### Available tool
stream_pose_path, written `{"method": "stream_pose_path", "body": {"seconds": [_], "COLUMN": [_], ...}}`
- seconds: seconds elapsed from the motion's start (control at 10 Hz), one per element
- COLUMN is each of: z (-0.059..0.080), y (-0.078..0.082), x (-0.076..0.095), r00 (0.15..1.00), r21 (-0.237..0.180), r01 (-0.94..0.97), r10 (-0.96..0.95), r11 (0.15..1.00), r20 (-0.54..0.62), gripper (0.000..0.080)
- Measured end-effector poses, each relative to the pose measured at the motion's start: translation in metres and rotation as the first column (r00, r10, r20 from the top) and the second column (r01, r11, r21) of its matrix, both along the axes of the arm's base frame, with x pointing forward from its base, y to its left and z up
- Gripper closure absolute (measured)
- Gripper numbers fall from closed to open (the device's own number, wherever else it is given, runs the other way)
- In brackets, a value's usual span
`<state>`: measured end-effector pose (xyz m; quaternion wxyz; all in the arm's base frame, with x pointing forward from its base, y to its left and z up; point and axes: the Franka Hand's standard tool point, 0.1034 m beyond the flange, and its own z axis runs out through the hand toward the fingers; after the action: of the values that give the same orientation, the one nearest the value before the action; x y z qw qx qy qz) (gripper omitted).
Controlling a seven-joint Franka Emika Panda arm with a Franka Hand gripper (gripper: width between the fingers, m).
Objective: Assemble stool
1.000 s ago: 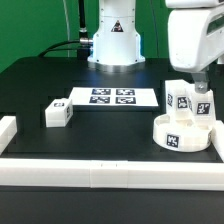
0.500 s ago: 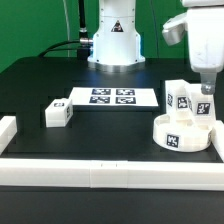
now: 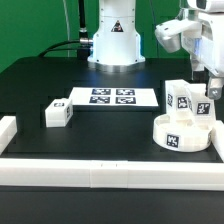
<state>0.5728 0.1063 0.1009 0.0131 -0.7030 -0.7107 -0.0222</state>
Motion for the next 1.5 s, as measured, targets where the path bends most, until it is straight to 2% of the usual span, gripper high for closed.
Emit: {"method": "stream_pose_path", "body": {"seconds": [0.2,0.3,0.4,0.5,0.6,1.1,1.5], "z": [-0.0055,-0.0089,-0.0109,-0.0116,-0.0115,-0.0097,-0.0118], "y": [-0.0013,-0.0019,-0.002,-0.002,-0.002,-0.0022,-0.0026], "x": [-0.0027,-0.004,-0.0049,-0.0052,-0.0051,-0.0034,-0.0038], "r00": [1.0,1.0,1.0,1.0,1.0,0.995,0.919], "r21": [0.0,0.0,0.0,0.0,0.0,-0.002,-0.01], "r01": [0.002,0.005,0.006,0.006,0.007,0.091,0.391], "r10": [-0.002,-0.005,-0.006,-0.006,-0.007,-0.091,-0.391], "r11": [1.0,1.0,1.0,1.0,1.0,0.996,0.92], "r20": [-0.01,-0.016,-0.02,-0.021,-0.021,-0.029,-0.05], "gripper": [0.0151,0.0275,0.0275,0.0408,0.0462,0.0462,0.0462]}}
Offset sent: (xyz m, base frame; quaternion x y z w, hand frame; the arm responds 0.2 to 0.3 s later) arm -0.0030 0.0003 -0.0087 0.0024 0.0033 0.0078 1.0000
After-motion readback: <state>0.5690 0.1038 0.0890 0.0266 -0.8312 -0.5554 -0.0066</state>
